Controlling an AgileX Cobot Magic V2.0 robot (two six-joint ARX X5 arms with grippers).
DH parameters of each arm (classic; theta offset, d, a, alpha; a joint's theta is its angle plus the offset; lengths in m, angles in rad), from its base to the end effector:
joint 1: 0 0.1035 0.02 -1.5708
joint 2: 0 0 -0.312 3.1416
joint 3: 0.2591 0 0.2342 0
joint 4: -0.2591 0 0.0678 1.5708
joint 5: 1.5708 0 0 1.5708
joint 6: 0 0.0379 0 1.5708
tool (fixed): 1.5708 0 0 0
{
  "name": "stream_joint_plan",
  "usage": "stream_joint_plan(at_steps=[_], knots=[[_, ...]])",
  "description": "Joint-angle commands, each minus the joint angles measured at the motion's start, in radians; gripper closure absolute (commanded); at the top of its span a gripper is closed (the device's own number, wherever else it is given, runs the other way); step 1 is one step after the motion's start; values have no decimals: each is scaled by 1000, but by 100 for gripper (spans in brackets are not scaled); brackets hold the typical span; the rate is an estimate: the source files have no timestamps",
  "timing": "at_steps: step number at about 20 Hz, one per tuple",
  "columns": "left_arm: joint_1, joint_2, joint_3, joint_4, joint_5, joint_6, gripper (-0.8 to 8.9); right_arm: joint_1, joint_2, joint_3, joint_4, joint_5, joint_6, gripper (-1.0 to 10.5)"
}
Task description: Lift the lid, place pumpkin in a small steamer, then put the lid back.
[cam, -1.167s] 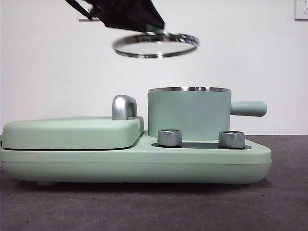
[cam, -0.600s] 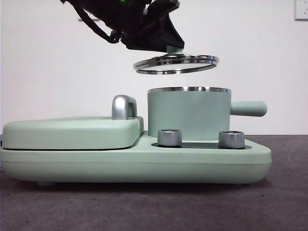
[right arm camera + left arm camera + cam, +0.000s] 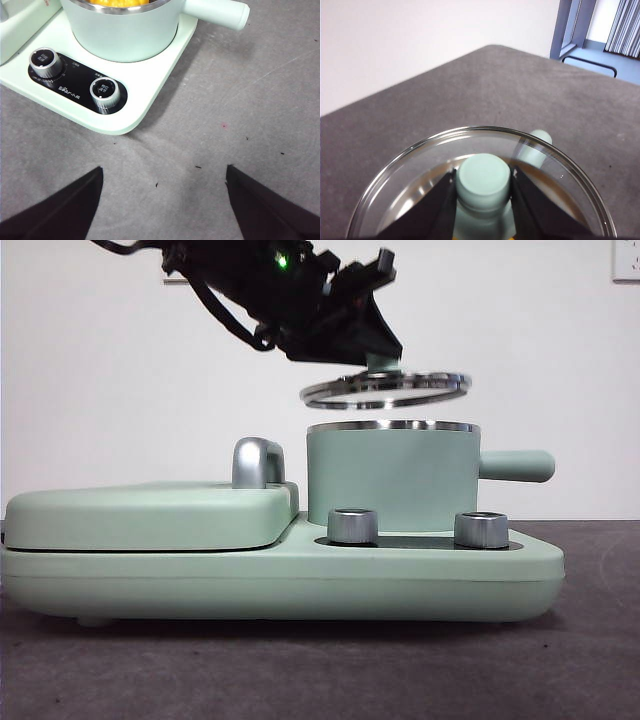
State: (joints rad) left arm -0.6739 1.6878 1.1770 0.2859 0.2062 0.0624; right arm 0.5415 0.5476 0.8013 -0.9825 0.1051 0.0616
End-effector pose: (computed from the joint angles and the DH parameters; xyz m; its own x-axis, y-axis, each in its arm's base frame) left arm 0.2964 -0.2466 0.3316 0.6178 -0.7554 -0.2183 0.7762 0.6304 0.0152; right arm 0.0332 0.0153 0.3106 0.6898 0.2925 -0.6623 -0.4095 0.9120 -0.0238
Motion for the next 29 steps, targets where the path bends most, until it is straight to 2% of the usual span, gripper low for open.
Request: stream_joint_plan(at_steps=[1, 18, 29], knots=[[-11, 38, 42, 53, 5, -3, 804, 5, 5, 5, 10, 1, 18, 568], [-14, 78, 41, 57, 24, 1, 804, 5, 5, 5, 9, 1, 18, 568], [-14, 78, 41, -15, 23, 94, 804, 5, 5, 5, 10, 1, 18, 568]])
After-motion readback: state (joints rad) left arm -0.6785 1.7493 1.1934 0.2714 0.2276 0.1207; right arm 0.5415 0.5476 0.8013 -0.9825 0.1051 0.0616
